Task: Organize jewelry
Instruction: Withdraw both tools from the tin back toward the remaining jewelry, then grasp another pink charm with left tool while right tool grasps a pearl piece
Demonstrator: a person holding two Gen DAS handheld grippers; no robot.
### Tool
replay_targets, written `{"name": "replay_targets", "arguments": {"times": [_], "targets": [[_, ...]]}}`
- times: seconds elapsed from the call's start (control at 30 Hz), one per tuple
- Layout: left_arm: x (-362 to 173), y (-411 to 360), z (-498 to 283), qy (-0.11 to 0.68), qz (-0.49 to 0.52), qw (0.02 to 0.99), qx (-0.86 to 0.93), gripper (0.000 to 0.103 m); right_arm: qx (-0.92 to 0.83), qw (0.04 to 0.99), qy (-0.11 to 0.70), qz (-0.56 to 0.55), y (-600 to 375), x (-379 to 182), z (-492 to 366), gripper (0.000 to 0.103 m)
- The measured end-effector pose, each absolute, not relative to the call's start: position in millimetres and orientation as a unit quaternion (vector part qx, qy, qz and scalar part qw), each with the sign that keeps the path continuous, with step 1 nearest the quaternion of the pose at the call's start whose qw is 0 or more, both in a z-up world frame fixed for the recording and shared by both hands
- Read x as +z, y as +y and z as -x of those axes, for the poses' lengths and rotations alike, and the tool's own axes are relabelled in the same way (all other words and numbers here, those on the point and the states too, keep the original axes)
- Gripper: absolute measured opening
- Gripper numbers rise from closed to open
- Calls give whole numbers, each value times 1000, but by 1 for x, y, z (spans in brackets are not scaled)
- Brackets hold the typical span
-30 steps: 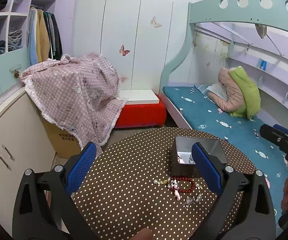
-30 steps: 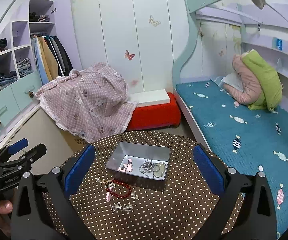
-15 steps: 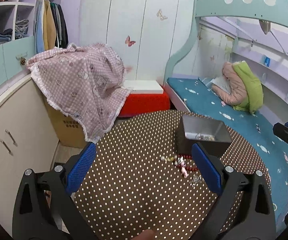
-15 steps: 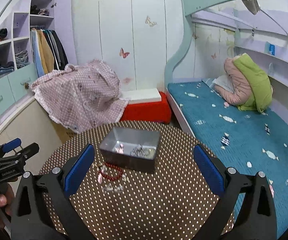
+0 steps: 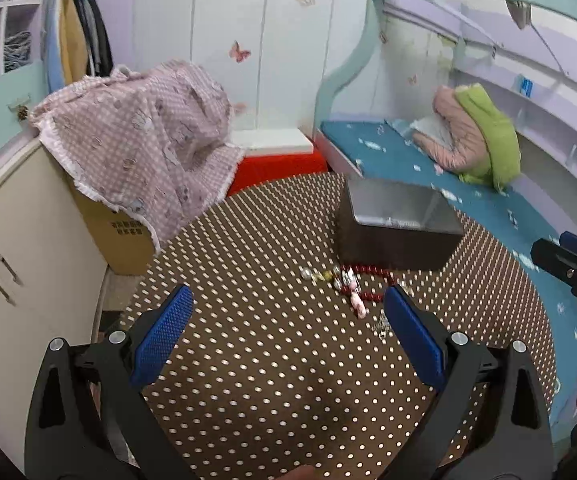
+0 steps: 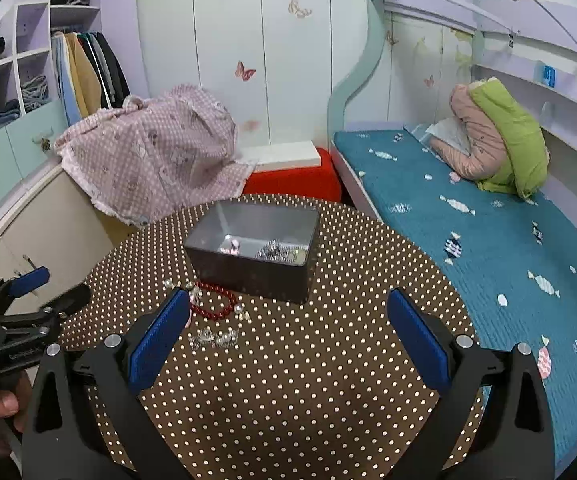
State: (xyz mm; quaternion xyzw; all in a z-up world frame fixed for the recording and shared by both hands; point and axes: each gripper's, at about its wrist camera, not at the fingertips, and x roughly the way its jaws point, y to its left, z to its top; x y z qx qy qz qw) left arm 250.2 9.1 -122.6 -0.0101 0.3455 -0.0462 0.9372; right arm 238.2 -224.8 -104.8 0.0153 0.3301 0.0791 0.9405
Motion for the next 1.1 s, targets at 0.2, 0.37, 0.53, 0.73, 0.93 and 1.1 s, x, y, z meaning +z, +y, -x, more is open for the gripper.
{"name": "replay_targets", "arguments": {"times": [0.2,0.37,0.53,0.73,0.93,1.1], "targets": [[-152,-7,-268,377,7,925,-54,96,75,932,354,-15,-230,-122,-244,95],[-171,-21,-287,397,2,916,-54,96,72,924,374,-18,-232,-138,-250,95],[-190,-33,-307,419,-4,906,-57,96,71,917,393,-22,-236,-151,-257,95],[-209,-41,-327,440,-5,896,-60,93,70,911,405,-26,-240,-160,-264,95],[-211,-43,-332,437,-9,895,-84,37,80,905,417,-28,-236,-169,-270,95],[-210,-36,-329,439,10,890,-123,9,96,900,425,-24,-225,-178,-275,95]]}}
